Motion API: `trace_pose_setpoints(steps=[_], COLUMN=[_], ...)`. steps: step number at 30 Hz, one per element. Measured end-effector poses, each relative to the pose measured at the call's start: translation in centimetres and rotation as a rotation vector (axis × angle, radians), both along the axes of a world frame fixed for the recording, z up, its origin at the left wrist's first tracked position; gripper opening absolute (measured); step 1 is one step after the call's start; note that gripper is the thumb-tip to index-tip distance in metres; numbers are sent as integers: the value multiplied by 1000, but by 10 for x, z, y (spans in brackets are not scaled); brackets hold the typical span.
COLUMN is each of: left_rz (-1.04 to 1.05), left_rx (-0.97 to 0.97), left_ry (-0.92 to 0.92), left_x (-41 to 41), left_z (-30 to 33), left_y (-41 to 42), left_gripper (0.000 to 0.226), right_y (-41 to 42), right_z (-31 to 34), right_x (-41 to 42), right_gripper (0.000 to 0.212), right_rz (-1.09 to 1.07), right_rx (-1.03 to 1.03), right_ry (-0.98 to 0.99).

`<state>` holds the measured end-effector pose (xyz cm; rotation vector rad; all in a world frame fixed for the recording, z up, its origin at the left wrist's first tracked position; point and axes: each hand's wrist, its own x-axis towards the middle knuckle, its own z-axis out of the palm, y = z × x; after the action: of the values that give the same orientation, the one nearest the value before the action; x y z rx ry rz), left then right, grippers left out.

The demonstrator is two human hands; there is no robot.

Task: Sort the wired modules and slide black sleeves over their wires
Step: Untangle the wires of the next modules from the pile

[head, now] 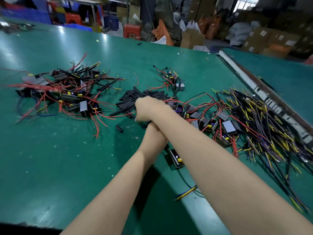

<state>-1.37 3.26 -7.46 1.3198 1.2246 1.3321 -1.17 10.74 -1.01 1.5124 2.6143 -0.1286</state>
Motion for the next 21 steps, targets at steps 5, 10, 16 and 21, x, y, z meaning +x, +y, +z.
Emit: trace_pose_setpoints(steps=[5,10,16,21], left_rz=[-38,-45,4,-5], left_rx=[-25,-4,-38,-20], left_ry=[-107,-89,-213,-239], left_x=[-1,4,6,7], left_z=[7,7,9,7], left_y=[2,4,1,2], left_gripper=[20,17,22,8], right_y=[-3,-8,-6,-14], right_z=[-7,-5,28,71], right_x=[-8,-5,20,69], right_gripper=[19,16,14,13], right_rz=[-56,-87,-126,-43], right_rx=[18,-27,-18,7], right_ry=[-15,-62,123,660])
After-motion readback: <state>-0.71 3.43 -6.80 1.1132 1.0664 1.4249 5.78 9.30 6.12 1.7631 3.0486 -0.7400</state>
